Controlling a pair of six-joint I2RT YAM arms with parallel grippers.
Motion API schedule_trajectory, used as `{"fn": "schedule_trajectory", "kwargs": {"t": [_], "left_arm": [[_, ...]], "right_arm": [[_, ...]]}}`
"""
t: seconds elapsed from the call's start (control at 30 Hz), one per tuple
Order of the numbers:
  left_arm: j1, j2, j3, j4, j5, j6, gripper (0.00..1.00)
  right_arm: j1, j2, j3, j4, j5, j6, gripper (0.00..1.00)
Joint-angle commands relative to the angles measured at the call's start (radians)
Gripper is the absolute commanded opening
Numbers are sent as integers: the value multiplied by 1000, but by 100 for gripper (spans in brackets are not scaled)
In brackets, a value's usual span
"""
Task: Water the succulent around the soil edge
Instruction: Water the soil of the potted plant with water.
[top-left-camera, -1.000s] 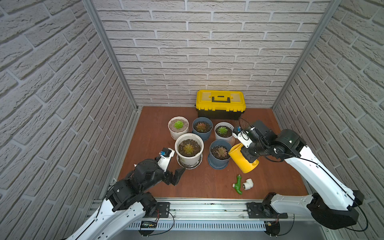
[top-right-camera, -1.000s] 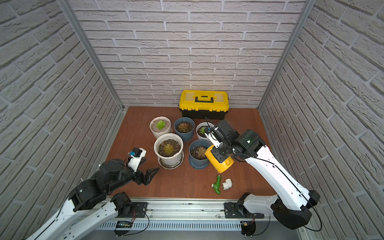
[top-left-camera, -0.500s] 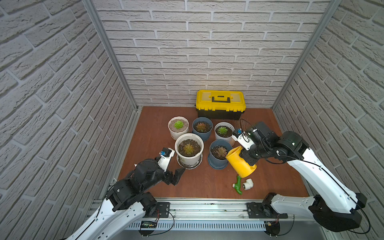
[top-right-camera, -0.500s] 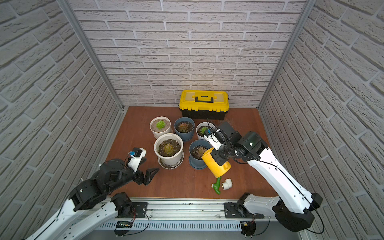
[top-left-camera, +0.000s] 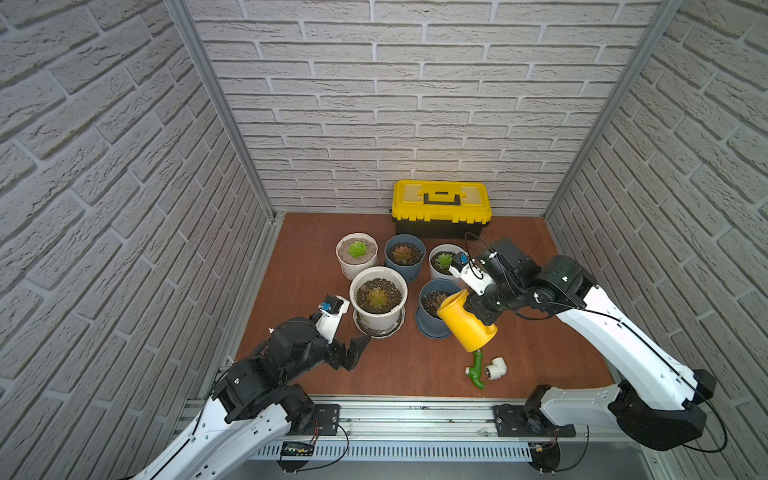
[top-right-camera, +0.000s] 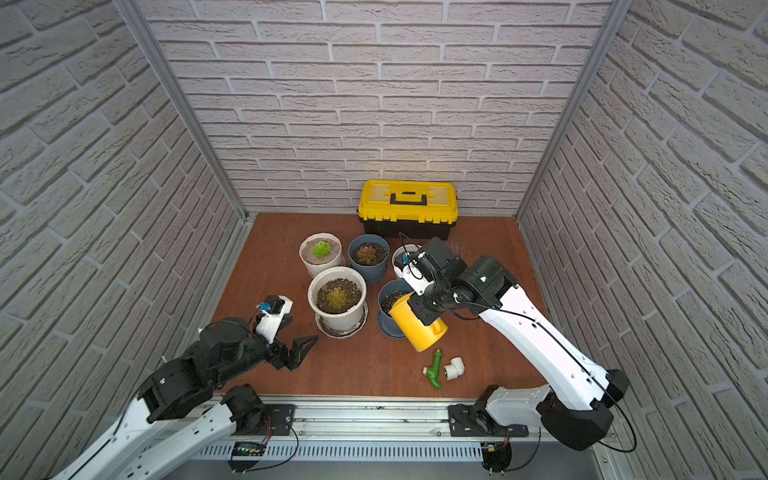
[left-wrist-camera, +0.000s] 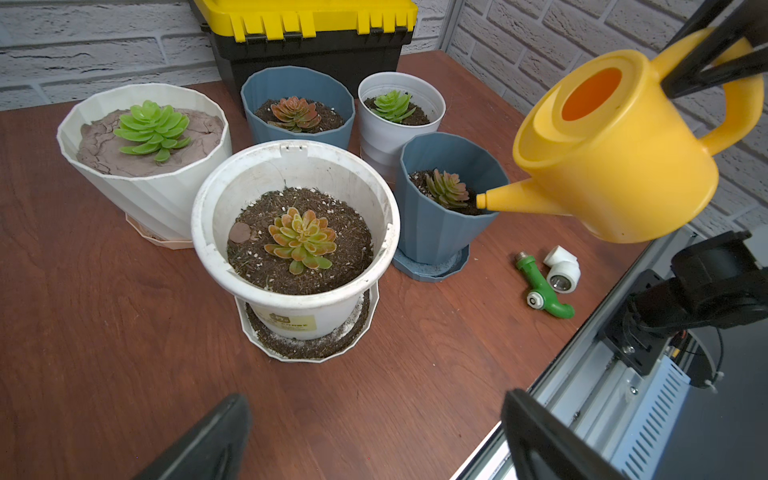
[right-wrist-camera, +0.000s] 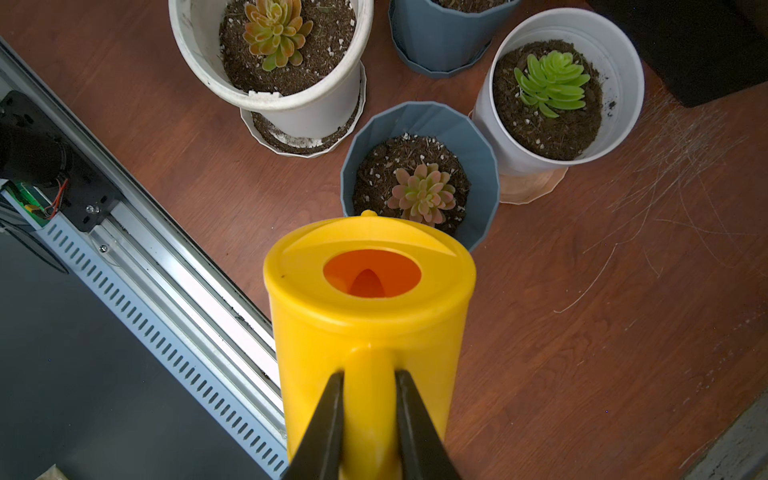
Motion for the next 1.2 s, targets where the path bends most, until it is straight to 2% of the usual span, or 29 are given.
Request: {"fn": "schedule_trajectory", "kwargs": {"t": [0.0, 0.33, 0.57, 0.83, 1.17], "left_arm": [[-3, -5, -2, 14, -3, -4, 98], [-3, -5, -3, 14, 0, -2, 98], [-3, -7, -2, 14, 1, -2, 98], [-3, -4, -3, 14, 3, -1, 98], [-3, -7, -2, 14, 5, -2, 98]], "right_arm": [[11, 21, 38, 56, 10, -2, 3], [15, 107, 94, 97, 10, -25, 3], [14, 176, 153, 87, 122, -34, 2], [12, 230, 189, 108, 167, -54, 3], [9, 271, 216, 90, 304, -60, 3]]}}
